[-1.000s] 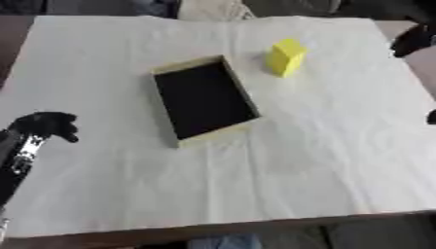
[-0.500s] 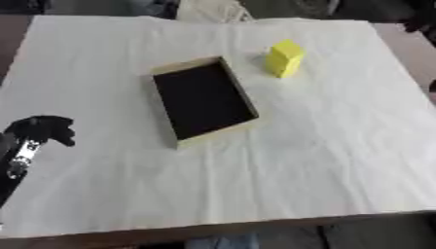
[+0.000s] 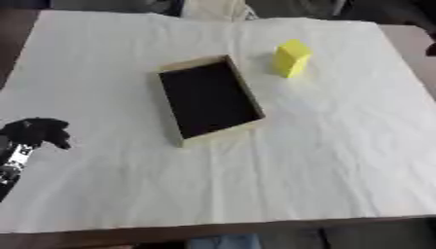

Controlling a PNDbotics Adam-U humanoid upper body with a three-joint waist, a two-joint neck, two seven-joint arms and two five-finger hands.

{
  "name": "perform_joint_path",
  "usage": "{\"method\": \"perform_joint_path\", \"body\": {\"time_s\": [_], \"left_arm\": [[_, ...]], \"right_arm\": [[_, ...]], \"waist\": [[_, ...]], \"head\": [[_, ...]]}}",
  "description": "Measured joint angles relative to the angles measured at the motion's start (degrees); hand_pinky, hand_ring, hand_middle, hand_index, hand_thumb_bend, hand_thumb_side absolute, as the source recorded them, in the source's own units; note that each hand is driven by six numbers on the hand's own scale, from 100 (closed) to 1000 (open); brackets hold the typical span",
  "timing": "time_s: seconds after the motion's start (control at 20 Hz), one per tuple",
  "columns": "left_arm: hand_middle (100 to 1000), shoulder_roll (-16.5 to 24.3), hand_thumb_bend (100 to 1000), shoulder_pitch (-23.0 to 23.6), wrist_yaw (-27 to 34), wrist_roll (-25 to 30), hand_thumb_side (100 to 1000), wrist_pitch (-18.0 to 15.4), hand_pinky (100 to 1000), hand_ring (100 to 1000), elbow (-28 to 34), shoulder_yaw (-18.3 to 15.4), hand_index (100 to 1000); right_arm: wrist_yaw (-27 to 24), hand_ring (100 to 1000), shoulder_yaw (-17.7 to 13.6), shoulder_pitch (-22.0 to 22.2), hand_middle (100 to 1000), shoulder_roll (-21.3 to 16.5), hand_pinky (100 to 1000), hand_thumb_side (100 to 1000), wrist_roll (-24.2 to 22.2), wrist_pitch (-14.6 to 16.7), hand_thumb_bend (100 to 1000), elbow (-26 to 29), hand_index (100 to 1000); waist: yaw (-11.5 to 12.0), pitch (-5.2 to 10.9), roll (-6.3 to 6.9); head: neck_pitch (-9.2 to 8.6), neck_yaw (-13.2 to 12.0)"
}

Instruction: Pick up objects on the table and place them in the box.

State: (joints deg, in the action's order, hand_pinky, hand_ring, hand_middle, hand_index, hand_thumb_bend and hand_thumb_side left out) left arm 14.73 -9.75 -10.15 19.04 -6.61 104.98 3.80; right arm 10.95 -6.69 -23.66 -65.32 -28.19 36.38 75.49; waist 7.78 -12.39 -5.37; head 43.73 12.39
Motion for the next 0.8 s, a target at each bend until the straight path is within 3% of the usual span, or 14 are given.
{"method": "perform_joint_path", "body": {"time_s": [0.55, 0.6, 0.8], "left_arm": [[554, 0.01, 211, -1.29, 0.41, 1.54, 940, -0.38, 795, 564, 0.01, 1.32, 730], [554, 0.01, 212, -1.34, 0.44, 1.60, 939, -0.41, 795, 563, 0.02, 1.34, 730], [554, 0.00, 213, -2.71, 0.70, 2.65, 937, -0.61, 795, 564, 0.11, 2.44, 730]], "right_arm": [[-0.25, 845, 0.30, -3.60, 795, 1.05, 833, 583, 1.21, 1.31, 505, -7.99, 849], [-0.25, 837, 0.35, -3.62, 795, 1.06, 834, 589, 1.32, 1.42, 467, -8.12, 851], [-0.22, 835, 0.56, -5.68, 794, 2.61, 833, 599, 1.73, 1.29, 448, -10.08, 851]], "waist": [[1.84, -0.67, -0.22], [1.92, -0.73, -0.21], [5.03, -2.02, -0.94]], "head": [[-0.49, 1.51], [-0.49, 1.65], [-0.75, 3.20]]}}
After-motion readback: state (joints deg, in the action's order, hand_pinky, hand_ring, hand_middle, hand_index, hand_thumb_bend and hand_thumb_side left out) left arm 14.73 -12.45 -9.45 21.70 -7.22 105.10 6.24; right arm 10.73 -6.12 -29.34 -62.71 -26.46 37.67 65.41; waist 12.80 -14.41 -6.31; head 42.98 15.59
